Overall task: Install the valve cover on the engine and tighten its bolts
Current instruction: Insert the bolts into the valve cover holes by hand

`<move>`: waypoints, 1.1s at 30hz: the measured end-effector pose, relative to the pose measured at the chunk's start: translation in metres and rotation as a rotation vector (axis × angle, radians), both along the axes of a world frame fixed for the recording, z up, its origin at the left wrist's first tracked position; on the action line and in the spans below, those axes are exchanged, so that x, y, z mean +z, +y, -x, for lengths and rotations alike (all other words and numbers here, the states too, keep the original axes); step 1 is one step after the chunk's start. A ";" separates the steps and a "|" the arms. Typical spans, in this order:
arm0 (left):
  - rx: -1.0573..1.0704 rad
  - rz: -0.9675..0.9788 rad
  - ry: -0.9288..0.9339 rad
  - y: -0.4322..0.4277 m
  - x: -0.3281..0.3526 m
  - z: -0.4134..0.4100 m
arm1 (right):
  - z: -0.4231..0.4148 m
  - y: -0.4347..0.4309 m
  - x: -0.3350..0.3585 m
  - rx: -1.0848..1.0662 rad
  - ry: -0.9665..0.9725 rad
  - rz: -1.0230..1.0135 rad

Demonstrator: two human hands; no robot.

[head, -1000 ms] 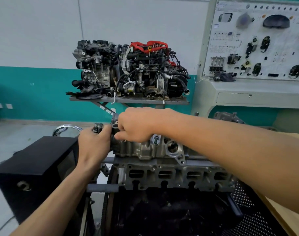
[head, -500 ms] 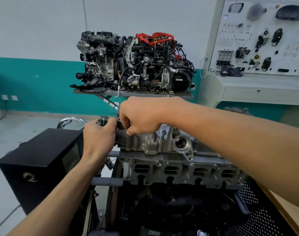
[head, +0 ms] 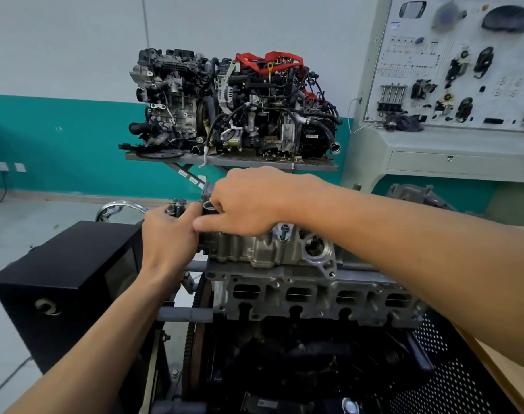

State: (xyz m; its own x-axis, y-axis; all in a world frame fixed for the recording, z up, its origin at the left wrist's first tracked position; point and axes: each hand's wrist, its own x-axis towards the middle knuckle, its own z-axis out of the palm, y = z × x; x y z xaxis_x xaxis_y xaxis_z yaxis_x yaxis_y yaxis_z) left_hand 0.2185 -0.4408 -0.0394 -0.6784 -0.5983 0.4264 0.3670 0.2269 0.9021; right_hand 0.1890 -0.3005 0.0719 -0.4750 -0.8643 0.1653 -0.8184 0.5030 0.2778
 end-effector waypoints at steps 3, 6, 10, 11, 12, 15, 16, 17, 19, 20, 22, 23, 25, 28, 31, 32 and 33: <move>0.027 0.017 -0.012 0.001 -0.001 -0.001 | 0.000 0.000 0.004 0.056 -0.013 -0.144; 0.029 0.024 -0.014 0.002 -0.001 -0.001 | -0.001 -0.005 -0.004 0.013 0.076 -0.117; -0.011 0.023 -0.013 -0.002 -0.003 -0.001 | 0.001 -0.002 -0.004 -0.043 0.058 -0.053; -0.015 0.036 -0.018 -0.003 -0.004 -0.001 | 0.002 0.001 -0.002 -0.025 0.022 -0.051; -0.013 0.046 -0.024 -0.003 -0.004 -0.001 | 0.003 0.002 0.000 0.010 0.005 -0.058; -0.016 0.044 -0.058 -0.004 -0.003 -0.003 | 0.004 0.001 -0.002 0.050 0.019 -0.097; -0.023 0.047 -0.070 -0.004 -0.003 -0.003 | 0.004 0.000 -0.004 0.040 0.029 -0.087; -0.030 0.050 -0.078 -0.005 -0.003 -0.003 | 0.004 -0.001 -0.007 0.021 0.036 -0.068; -0.059 0.039 -0.094 -0.006 -0.001 -0.004 | 0.003 -0.001 -0.008 -0.038 -0.011 -0.002; -0.082 0.031 -0.114 -0.007 0.000 -0.004 | 0.004 0.001 -0.004 -0.069 -0.078 0.053; -0.072 0.071 -0.196 -0.011 0.005 -0.009 | 0.009 0.005 0.013 -0.088 -0.227 0.229; -0.027 0.107 -0.214 -0.013 0.012 -0.011 | 0.013 0.008 0.024 -0.071 -0.263 0.324; 0.046 0.080 -0.154 -0.016 0.035 -0.015 | 0.016 0.013 0.045 -0.003 -0.308 0.449; -0.350 -0.232 -0.080 -0.015 0.087 -0.010 | 0.013 0.011 0.061 0.111 -0.474 0.503; -0.740 -0.292 -0.208 -0.001 0.125 0.004 | 0.016 0.005 0.061 0.188 -0.528 0.645; -0.762 -0.252 -0.236 0.003 0.131 0.011 | 0.021 0.005 0.061 0.198 -0.518 0.729; -0.767 -0.209 -0.254 0.006 0.135 0.018 | 0.026 0.007 0.060 0.192 -0.521 0.807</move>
